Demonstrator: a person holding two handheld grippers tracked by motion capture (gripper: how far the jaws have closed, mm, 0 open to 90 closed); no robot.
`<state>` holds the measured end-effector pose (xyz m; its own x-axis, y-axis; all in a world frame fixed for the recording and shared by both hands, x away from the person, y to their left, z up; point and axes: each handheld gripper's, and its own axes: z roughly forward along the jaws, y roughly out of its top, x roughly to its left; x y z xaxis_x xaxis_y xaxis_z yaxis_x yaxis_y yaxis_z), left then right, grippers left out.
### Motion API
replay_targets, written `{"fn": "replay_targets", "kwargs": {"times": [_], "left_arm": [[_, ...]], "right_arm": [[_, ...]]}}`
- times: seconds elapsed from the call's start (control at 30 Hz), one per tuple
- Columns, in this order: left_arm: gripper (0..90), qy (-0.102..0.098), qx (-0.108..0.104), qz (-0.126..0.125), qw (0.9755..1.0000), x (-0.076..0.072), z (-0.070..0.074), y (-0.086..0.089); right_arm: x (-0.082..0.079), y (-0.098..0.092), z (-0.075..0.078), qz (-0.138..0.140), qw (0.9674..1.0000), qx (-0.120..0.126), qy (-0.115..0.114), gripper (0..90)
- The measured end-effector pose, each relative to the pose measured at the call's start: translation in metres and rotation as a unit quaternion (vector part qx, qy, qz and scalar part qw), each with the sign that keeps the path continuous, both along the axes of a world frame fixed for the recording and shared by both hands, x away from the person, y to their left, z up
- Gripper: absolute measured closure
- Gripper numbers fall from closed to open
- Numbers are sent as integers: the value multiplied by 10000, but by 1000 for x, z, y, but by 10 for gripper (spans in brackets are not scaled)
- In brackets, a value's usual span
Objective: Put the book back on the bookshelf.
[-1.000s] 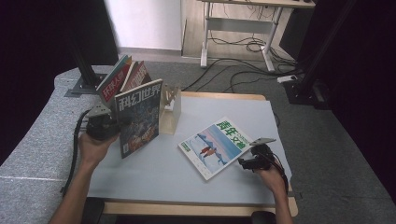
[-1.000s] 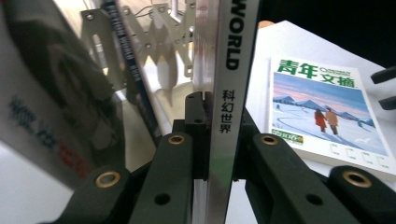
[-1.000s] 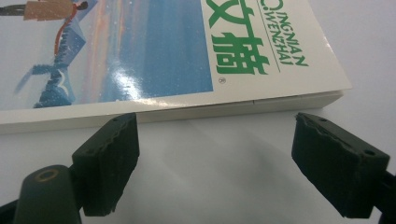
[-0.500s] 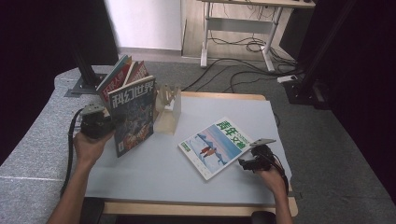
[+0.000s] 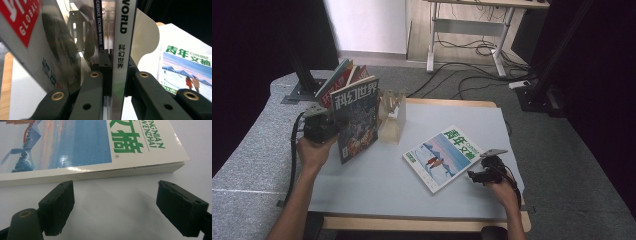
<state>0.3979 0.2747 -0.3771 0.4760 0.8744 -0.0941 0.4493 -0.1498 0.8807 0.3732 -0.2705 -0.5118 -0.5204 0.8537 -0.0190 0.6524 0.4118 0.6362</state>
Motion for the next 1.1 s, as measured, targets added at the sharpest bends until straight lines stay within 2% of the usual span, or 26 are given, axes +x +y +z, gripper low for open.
{"fn": "replay_targets", "kwargs": {"times": [0.5,0.67,0.8,1.1], "left_arm": [[829,-220,-112,279,9993,15,-7,-20],[828,-364,-59,368,9986,19,-10,-26],[828,-501,3,419,9979,19,-13,-28],[826,-500,-31,406,9979,14,-21,-25]], "right_arm": [[-1,-3,-4,-14,10000,37,40,150],[-1,-3,-4,-1,10000,27,57,150],[-1,-3,-5,4,10000,27,62,150],[-2,-3,-8,-8,9999,45,95,150]]}}
